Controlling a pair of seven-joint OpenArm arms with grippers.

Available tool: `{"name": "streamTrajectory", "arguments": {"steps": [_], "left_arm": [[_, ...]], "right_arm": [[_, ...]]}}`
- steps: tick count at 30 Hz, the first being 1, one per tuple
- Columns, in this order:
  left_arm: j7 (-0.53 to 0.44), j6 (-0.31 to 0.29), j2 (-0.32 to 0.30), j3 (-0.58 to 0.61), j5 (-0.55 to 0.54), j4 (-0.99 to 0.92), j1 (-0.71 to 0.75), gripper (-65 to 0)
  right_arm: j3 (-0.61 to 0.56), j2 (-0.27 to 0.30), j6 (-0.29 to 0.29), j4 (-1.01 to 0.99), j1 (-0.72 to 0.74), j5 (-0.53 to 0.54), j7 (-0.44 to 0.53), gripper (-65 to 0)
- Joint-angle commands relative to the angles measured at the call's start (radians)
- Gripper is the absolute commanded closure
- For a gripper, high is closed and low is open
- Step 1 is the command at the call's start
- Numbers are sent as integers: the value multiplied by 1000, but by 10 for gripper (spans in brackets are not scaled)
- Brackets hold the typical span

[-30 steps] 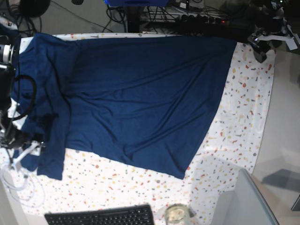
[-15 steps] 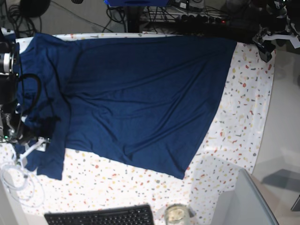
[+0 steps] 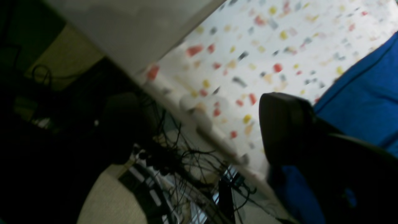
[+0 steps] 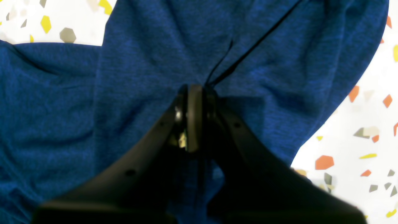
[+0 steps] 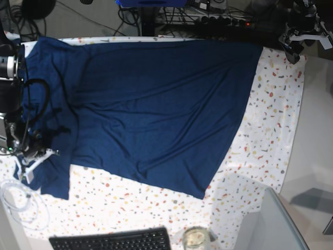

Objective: Layout the t-shirt on the table in an organized manner, then fold the t-shirt properly
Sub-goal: 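Release the left gripper and move the right gripper to the bunched hem, then grasp the bunched middle fabric with the right gripper and drag it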

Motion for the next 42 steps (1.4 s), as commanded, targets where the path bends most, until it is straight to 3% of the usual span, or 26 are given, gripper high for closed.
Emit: {"name": "streamTrajectory", "arguments": {"steps": [1, 6, 16, 19, 26, 30, 35, 42], "left_arm": [[-22, -8, -11, -6, -10, 15, 8, -581], [-22, -8, -11, -6, -10, 15, 8, -581], [-22, -8, -13, -6, -10, 21, 7, -581], [-22, -6, -16, -6, -10, 23, 7, -581], [-22, -6, -19, -6, -10, 17, -10, -581], [-22, -6, -19, -6, -10, 17, -12, -581], [-22, -6, -19, -6, -10, 17, -13, -579], [-22, -6, -19, -6, -10, 14, -33, -579]], "right_arm": [[5, 15, -2, 20, 32, 8, 17, 0], [7, 15, -2, 173, -46, 11, 10, 0], [5, -14, -2, 736, -296, 11, -173, 0], [5, -49, -2, 861, -347, 9, -217, 0], [5, -86, -2, 919, -393, 11, -300, -2], [-2, -101, 0, 1048, -470, 11, -322, -2], [-7, -163, 3, 1211, -583, 11, -388, -3], [-113, -227, 3, 1140, -632, 11, -389, -9]]}}
